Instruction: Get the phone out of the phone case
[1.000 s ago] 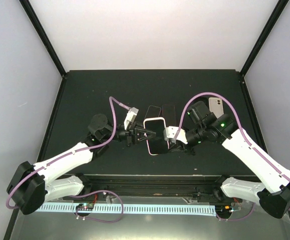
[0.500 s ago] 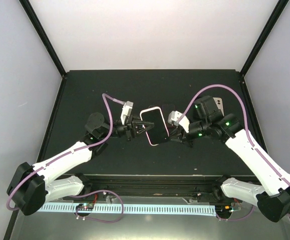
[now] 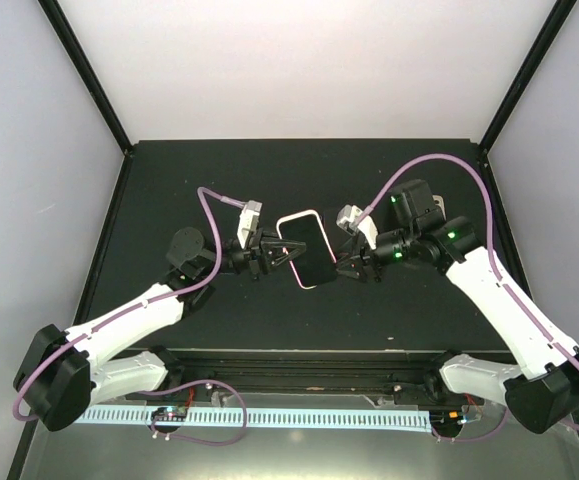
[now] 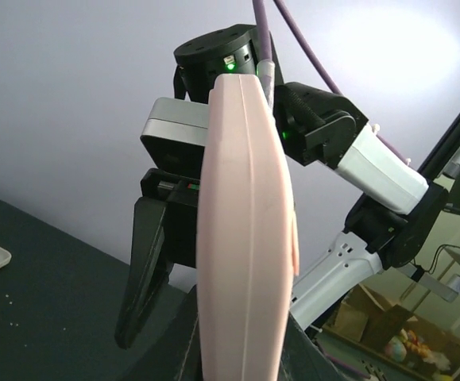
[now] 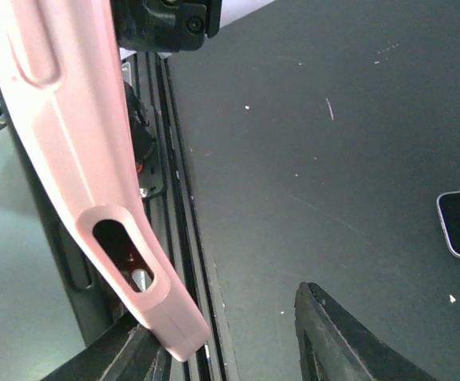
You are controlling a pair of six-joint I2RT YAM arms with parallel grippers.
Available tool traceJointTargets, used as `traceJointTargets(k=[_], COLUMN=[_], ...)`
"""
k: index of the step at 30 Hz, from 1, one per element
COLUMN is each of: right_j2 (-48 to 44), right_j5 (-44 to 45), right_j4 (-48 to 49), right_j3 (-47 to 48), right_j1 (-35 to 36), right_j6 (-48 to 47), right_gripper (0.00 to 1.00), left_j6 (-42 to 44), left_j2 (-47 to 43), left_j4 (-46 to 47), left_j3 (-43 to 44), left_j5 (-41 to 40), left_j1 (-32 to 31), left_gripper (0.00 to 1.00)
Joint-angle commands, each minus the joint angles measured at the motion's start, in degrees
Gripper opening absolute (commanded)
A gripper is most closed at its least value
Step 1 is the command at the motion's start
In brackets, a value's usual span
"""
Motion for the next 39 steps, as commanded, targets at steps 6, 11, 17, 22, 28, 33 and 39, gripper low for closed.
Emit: traceJointTargets(k=[6, 11, 17, 22, 28, 33, 39], right_j2=[1.52, 1.53, 0.66, 0.36, 0.61, 1.12, 0.54], right_j5=[-12.28, -16.37, -17.59, -16.35, -16.43, -17.16, -16.31], right_j4=[13.18, 13.33, 14.15, 14.94, 15.17, 14.67, 16.95], right_j3=[5.51, 6.17, 6.39, 5.2, 3.11, 2.24, 0.31], right_j1=[-0.12, -0.12, -0.15, -0.13, -0.12, -0.13, -0.37], right_j6=[4.25, 5.45, 7.24, 8.9, 9.6, 10.26, 14.45], right_gripper=[0.46, 0.47, 0.48, 0.43, 0.19, 0.02, 0.01], left_j6=[-3.7, -2.43, -0.97, -1.77, -1.06, -0.89, -2.54], left_j2=[1.37, 1.46, 2.69, 4.37, 4.69, 6.68, 9.98], left_j4=[2.46, 0.51, -2.52, -1.43, -4.32, -8.18, -8.65], left_j3=[-0.16, -0.29, 0.49, 0.68, 1.58, 3.69, 6.7], left_j5=[9.95, 8.24, 6.98, 6.71, 2.21, -3.24, -4.72], left_j1=[-2.85, -2.84, -2.89, -2.83, -2.66, -1.07, 1.84], left_gripper=[0.02, 0.01, 0.02, 0.02, 0.02, 0.02, 0.03])
